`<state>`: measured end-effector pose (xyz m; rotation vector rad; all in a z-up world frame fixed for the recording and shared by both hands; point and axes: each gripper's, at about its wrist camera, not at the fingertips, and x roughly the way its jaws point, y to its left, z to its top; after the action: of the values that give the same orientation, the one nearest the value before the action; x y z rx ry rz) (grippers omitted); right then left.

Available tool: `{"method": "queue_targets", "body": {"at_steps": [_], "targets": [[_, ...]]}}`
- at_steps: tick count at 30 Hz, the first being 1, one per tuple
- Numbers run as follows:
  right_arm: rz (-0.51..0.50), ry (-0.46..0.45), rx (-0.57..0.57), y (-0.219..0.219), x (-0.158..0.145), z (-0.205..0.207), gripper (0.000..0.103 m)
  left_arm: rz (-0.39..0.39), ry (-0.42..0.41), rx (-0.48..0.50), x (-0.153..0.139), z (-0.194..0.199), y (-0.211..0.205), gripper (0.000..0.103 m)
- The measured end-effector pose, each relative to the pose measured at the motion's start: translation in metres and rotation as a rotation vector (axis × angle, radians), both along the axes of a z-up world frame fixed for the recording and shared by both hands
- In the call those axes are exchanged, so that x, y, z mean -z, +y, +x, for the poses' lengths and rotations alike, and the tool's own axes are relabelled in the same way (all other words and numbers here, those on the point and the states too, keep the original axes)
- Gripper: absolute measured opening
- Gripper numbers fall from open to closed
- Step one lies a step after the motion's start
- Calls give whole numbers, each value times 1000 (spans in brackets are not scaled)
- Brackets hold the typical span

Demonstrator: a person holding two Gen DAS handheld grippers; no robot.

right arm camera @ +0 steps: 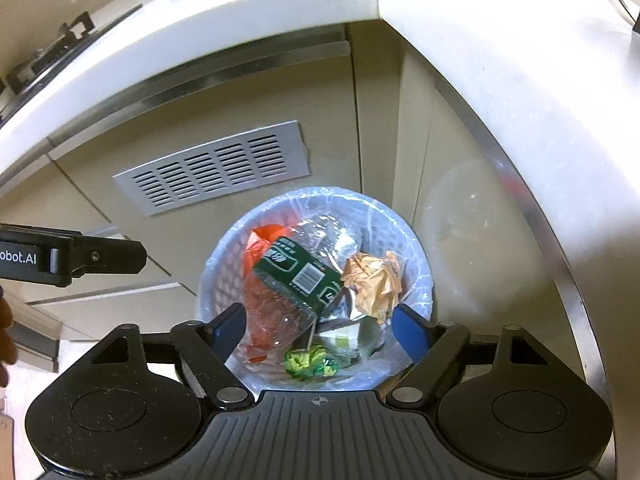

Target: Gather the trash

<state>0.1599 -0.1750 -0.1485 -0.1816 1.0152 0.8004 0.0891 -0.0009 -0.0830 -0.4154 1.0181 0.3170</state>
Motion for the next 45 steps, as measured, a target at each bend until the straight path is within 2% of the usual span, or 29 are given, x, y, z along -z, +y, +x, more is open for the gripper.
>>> {"method": "queue_targets", "body": {"at_steps": [5, 9, 12, 14, 20, 30, 37, 45], "targets": [[8, -24, 78, -12, -13, -12, 83, 8, -26, 48, -9, -10, 3, 103], [5, -58, 201, -20, -24, -30, 83, 13, -53, 141, -15, -15, 8, 103], [3, -86, 312, -21, -35, -54, 84, -3, -83, 207, -24, -23, 16, 103], [11, -102, 381, -21, -45, -72, 84, 15, -90, 237, -31, -31, 22, 103], [13, -128, 506, -16, -68, -119, 84, 55, -123, 316, -48, -55, 30, 103], [8, -139, 508, -19, -95, -149, 84, 68, -172, 345, -75, -73, 18, 102], [22, -168, 503, -25, -105, -153, 84, 79, -176, 332, -83, -77, 11, 102], [48, -194, 512, -31, -112, -150, 85, 127, -213, 338, -91, -74, 6, 102]]}}
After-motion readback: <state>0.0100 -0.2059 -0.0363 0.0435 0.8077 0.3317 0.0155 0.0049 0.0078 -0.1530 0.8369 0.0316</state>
